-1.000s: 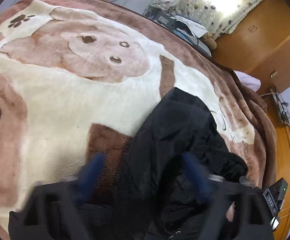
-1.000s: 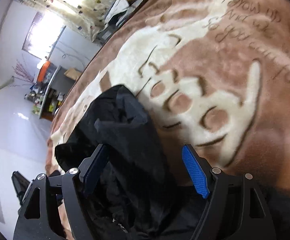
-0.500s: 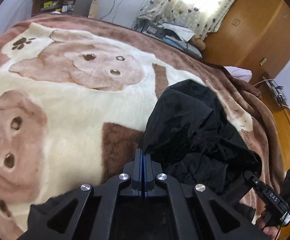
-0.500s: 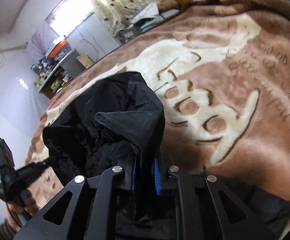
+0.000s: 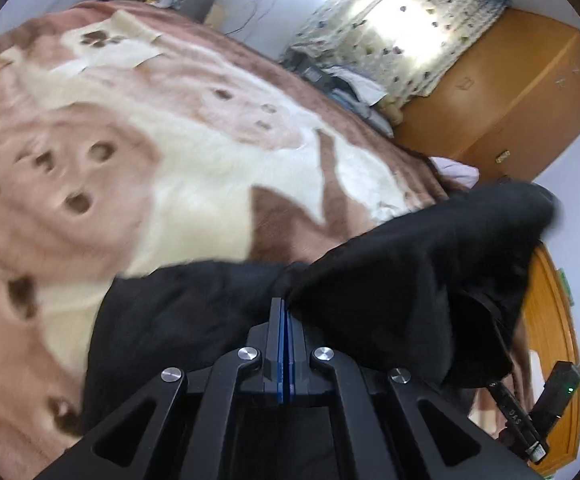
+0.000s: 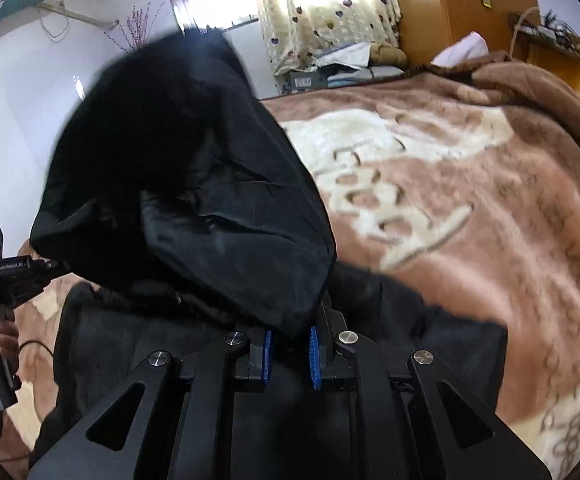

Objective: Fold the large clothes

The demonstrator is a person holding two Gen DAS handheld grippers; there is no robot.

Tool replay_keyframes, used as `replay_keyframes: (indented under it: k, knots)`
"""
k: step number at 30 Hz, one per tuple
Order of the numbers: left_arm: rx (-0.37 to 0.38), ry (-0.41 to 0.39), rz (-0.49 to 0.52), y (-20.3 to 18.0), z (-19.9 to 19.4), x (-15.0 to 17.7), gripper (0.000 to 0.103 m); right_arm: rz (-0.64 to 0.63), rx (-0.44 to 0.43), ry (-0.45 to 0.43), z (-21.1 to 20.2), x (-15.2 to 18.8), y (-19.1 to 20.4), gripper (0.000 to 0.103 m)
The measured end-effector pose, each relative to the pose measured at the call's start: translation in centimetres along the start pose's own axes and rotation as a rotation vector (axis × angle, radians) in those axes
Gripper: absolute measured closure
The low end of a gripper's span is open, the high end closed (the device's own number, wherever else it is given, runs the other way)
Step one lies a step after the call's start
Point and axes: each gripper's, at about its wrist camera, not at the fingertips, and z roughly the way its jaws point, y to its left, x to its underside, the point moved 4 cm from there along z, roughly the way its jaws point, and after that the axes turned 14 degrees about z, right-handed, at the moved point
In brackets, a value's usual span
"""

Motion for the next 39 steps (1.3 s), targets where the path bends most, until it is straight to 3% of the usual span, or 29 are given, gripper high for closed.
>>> replay_keyframes:
  k: [3, 7, 10, 12, 13, 16, 17, 19, 21, 22, 23, 24, 26, 28, 30, 31, 32, 33, 34, 35, 39]
  knots:
    - [-0.011, 0.022, -0.013, 0.9, -0.4, 1.6, 0.102, 0.022, 0.008, 0.017, -0.5, 1.3, -0.8, 0.086]
    - [-0.142, 0.020, 0.028, 2.1, -1.8, 3.0, 0.099, 0.059, 0.049, 0.052, -1.1, 2.9, -2.5, 0.079]
    - [-0.129, 0.050, -0.051, 4.2, -2.6, 4.0, 0.098, 0.112, 0.109, 0.083, -1.5, 3.9, -4.1, 0.078]
    - [-0.114, 0.064, -0.084, 5.2, -3.4, 4.8, 0.089, 0.165, 0.111, 0.090, -2.3, 4.6, -5.4, 0.077]
    - [-0.100, 0.064, -0.077, 5.2, -4.1, 5.2, 0.078, 0.193, 0.107, 0.092, -2.7, 4.9, -5.9, 0.074]
    - [-0.046, 0.053, -0.067, 4.7, -5.6, 6.1, 0.043, 0.291, 0.057, 0.101, -4.1, 5.6, -6.9, 0.066]
    - [-0.020, 0.048, -0.073, 4.3, -6.0, 6.1, 0.036, 0.335, 0.029, 0.093, -4.7, 5.6, -7.2, 0.066]
    - [0.029, 0.038, -0.090, 3.0, -6.6, 5.9, 0.033, 0.437, -0.079, 0.095, -5.5, 5.5, -7.3, 0.062]
    - [0.075, 0.036, -0.098, 1.9, -6.4, 5.1, 0.031, 0.538, -0.239, 0.120, -5.2, 5.2, -6.6, 0.047]
    - [0.124, 0.032, -0.105, 1.2, -6.1, 4.6, 0.029, 0.554, -0.282, 0.154, -4.6, 5.1, -5.8, 0.038]
    - [0.175, 0.041, -0.118, 0.5, -5.3, 4.1, 0.019, 0.553, -0.306, 0.187, -3.8, 5.2, -4.9, 0.035]
    - [0.197, 0.070, -0.130, 0.1, -4.5, 4.0, 0.015, 0.536, -0.313, 0.219, -2.8, 5.4, -4.0, 0.035]
    - [0.114, 0.110, -0.191, 0.3, -2.9, 4.2, 0.015, 0.512, -0.276, 0.262, -0.9, 5.8, -2.5, 0.035]
    - [0.128, 0.119, -0.214, 0.2, -1.8, 4.2, 0.016, 0.539, -0.311, 0.296, 0.7, 6.3, -1.3, 0.035]
    - [0.113, 0.134, -0.227, 0.0, -1.2, 4.4, 0.025, 0.573, -0.348, 0.326, 1.7, 6.5, -0.3, 0.036]
    - [0.092, 0.143, -0.208, -0.2, -1.0, 4.4, 0.037, 0.572, -0.365, 0.323, 1.8, 6.4, 0.0, 0.054]
    - [0.058, 0.154, -0.183, -0.3, -0.8, 4.4, 0.053, 0.565, -0.372, 0.318, 1.9, 6.2, 0.5, 0.082]
    - [0.037, 0.162, -0.166, -0.3, -0.7, 4.3, 0.062, 0.565, -0.370, 0.304, 1.6, 6.1, 0.4, 0.092]
    - [0.024, 0.166, -0.152, -0.2, -0.7, 4.3, 0.077, 0.558, -0.380, 0.272, 0.9, 5.8, 0.4, 0.096]
    - [0.041, 0.166, -0.152, -0.1, -0.7, 4.2, 0.081, 0.542, -0.390, 0.246, 0.3, 5.5, 0.6, 0.097]
    - [0.082, 0.142, -0.155, 0.7, -2.0, 4.7, 0.085, 0.521, -0.438, 0.196, -2.6, 6.0, 0.5, 0.097]
